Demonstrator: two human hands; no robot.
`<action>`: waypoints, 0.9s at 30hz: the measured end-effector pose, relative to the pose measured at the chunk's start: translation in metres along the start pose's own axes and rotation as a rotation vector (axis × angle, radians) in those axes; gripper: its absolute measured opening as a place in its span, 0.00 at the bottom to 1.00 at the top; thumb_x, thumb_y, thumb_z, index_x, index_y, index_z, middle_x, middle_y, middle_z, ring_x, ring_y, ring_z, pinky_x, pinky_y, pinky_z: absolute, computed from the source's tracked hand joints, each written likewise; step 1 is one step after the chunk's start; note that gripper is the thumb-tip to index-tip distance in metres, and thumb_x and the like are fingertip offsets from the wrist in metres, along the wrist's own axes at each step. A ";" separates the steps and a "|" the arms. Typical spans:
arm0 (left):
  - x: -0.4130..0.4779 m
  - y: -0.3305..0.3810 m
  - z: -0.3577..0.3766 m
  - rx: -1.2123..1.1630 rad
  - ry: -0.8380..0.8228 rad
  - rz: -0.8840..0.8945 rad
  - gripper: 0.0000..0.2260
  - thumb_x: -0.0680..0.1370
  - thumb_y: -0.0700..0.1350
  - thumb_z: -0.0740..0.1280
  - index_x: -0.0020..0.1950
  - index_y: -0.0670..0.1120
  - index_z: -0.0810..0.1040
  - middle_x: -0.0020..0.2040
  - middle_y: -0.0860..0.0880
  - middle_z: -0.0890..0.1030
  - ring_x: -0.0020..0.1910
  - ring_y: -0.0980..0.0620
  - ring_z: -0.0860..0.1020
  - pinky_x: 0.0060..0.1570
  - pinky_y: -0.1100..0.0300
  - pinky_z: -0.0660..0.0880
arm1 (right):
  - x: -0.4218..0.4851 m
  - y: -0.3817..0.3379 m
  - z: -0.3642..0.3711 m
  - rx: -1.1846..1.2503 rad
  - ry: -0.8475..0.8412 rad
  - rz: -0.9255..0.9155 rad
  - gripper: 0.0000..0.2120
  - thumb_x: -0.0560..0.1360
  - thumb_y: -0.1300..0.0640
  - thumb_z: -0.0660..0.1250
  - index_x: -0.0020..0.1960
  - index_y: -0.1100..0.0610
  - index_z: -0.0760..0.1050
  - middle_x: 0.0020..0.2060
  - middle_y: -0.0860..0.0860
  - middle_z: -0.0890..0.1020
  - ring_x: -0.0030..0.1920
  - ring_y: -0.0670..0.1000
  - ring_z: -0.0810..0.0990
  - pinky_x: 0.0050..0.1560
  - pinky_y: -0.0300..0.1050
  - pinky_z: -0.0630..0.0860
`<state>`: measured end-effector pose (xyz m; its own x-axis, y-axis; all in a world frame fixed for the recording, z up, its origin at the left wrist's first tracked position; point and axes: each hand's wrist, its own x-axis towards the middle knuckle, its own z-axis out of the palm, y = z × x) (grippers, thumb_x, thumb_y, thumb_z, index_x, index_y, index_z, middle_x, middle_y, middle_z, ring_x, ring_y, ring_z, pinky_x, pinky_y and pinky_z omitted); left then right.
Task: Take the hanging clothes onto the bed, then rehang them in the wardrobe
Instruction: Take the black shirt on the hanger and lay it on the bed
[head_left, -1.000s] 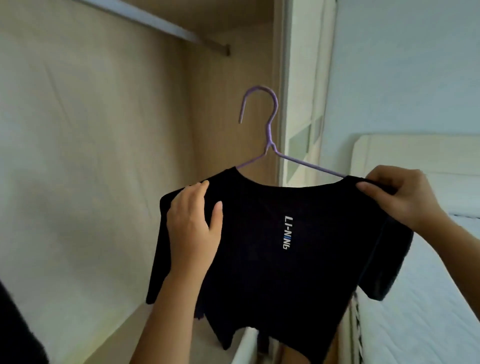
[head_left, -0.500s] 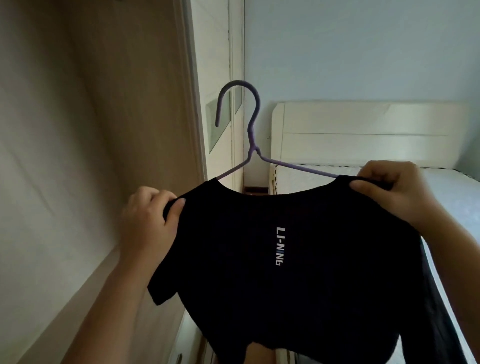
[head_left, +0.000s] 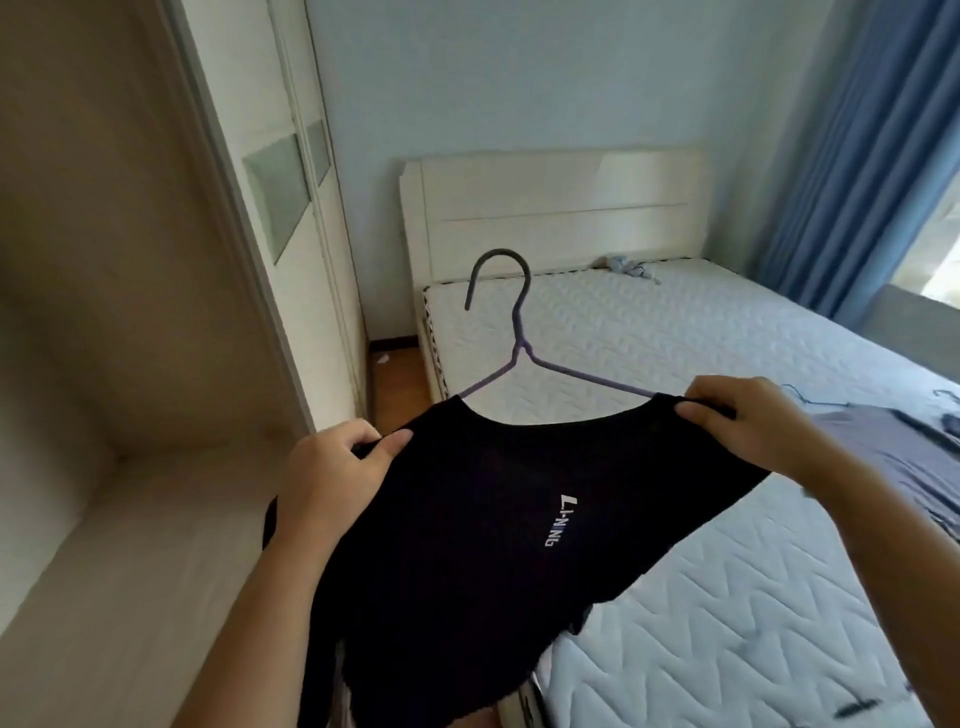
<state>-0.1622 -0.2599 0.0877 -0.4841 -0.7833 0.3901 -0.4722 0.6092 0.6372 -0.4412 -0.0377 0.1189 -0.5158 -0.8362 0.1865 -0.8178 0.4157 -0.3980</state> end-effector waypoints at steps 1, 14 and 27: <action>-0.013 0.004 0.010 -0.023 -0.045 0.007 0.15 0.72 0.55 0.68 0.29 0.47 0.74 0.26 0.51 0.75 0.30 0.55 0.73 0.27 0.61 0.64 | -0.025 0.010 -0.002 0.000 0.000 0.046 0.10 0.76 0.54 0.63 0.35 0.47 0.73 0.32 0.49 0.80 0.36 0.48 0.78 0.41 0.43 0.72; -0.176 0.086 0.097 -0.114 -0.599 0.120 0.12 0.69 0.59 0.69 0.33 0.52 0.77 0.31 0.56 0.78 0.34 0.59 0.74 0.31 0.65 0.65 | -0.361 0.073 0.021 0.210 0.245 0.640 0.12 0.70 0.63 0.70 0.34 0.47 0.77 0.31 0.38 0.80 0.33 0.41 0.76 0.33 0.32 0.68; -0.346 0.256 0.188 -0.254 -0.835 0.316 0.12 0.69 0.55 0.71 0.29 0.52 0.76 0.27 0.53 0.78 0.32 0.57 0.77 0.31 0.64 0.66 | -0.606 0.150 -0.052 0.188 0.428 0.965 0.08 0.69 0.61 0.72 0.37 0.49 0.78 0.33 0.48 0.81 0.39 0.49 0.78 0.38 0.37 0.70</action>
<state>-0.2543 0.1904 -0.0089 -0.9828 -0.1823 0.0283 -0.1002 0.6562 0.7479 -0.2644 0.5502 -0.0073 -0.9996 0.0265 0.0039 0.0170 0.7414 -0.6708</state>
